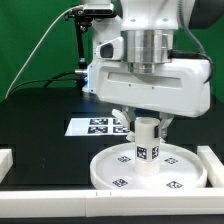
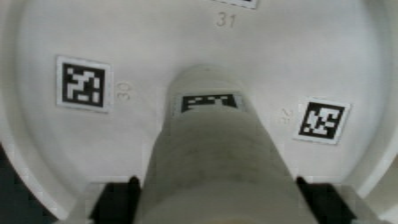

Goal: Assemble round table

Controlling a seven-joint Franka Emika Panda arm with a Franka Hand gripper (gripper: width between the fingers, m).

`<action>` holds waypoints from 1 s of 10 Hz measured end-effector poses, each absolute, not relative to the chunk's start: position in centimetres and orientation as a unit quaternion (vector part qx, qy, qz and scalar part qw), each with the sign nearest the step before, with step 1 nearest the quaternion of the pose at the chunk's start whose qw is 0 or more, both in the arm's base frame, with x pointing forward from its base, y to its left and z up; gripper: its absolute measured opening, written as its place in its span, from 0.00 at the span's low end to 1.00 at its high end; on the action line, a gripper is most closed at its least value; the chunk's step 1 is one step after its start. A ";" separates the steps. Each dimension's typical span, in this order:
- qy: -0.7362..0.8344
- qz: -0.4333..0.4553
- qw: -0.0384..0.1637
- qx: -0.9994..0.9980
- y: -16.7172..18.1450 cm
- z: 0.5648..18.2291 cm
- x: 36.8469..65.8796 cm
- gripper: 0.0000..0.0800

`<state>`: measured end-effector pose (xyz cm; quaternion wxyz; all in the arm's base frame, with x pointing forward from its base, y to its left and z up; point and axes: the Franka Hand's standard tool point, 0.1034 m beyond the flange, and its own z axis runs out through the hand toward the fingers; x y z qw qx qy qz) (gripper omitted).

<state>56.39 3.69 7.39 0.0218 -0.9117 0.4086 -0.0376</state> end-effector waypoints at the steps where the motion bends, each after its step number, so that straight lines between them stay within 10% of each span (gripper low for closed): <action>1: 0.442 -0.032 0.029 -0.896 3.7 7.4 56.3 0.51; 10: 0.725 -0.010 0.049 -0.687 3.9 7.3 56.3 0.51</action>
Offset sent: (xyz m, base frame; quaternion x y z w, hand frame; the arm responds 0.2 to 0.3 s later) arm 0.0105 0.0153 0.0007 0.0262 -0.0009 0.2401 0.9704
